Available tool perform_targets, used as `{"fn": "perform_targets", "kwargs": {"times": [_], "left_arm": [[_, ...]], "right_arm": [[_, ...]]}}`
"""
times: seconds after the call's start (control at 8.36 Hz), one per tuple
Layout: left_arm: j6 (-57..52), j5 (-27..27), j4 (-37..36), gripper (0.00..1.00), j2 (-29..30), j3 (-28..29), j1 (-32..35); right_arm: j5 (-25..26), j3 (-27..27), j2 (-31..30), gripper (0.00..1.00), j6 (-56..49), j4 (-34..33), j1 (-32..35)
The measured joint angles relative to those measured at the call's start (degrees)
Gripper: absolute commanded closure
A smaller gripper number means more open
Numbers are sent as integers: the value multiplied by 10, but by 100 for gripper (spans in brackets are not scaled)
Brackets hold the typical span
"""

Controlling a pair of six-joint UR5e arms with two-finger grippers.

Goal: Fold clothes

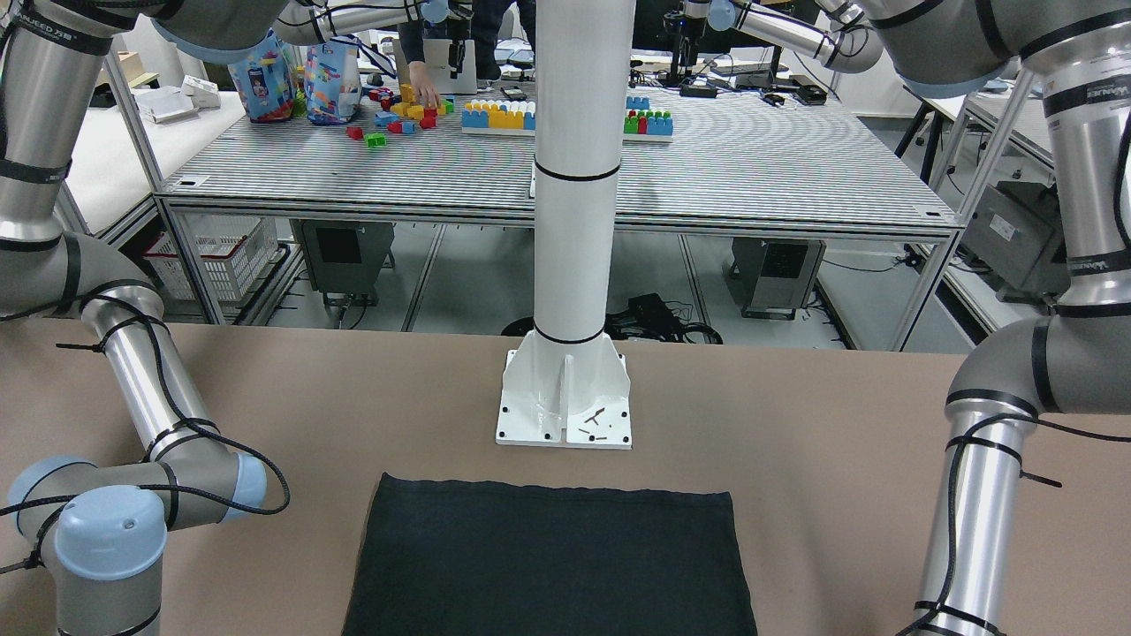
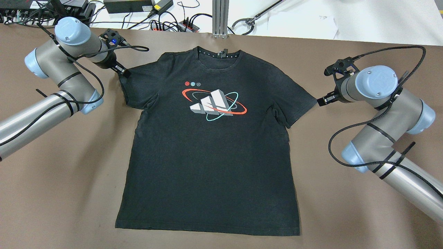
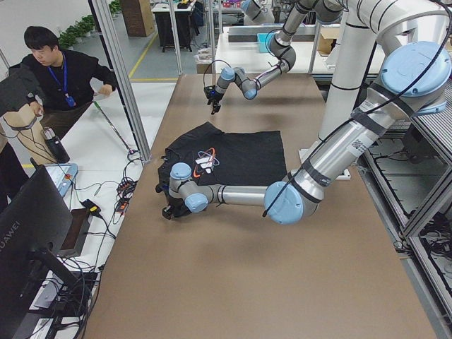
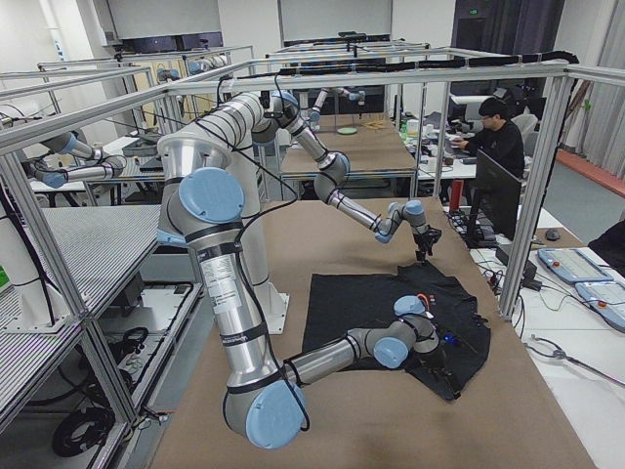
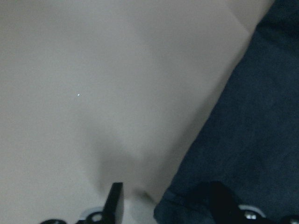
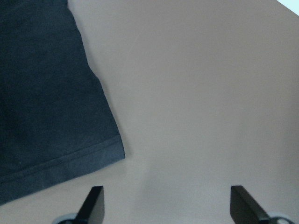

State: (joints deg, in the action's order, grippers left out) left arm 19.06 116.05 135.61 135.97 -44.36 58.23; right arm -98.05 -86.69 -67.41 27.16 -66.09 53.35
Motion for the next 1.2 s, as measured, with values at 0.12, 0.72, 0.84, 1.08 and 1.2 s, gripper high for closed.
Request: {"fn": "perform_targets", "kwargs": {"times": [0.12,0.72,0.84,1.08,1.2], "left_arm": [[-1,7,0,100,0,0,2],[-24,35,-2,100,-1,-4,24],[-23,51,-3,100,-1,-9,33],[-11,68,-5,39,-1,-23,40],[-8,68,-7,35,-1,-25,38]], "right_arm": [[0,0,0,5,0,0,0],[0,-1,0,5,0,0,0],[0,-1,0,5,0,0,0],[0,-1,0,5,1,0,0],[0,-1,0,5,1,0,0]]}}
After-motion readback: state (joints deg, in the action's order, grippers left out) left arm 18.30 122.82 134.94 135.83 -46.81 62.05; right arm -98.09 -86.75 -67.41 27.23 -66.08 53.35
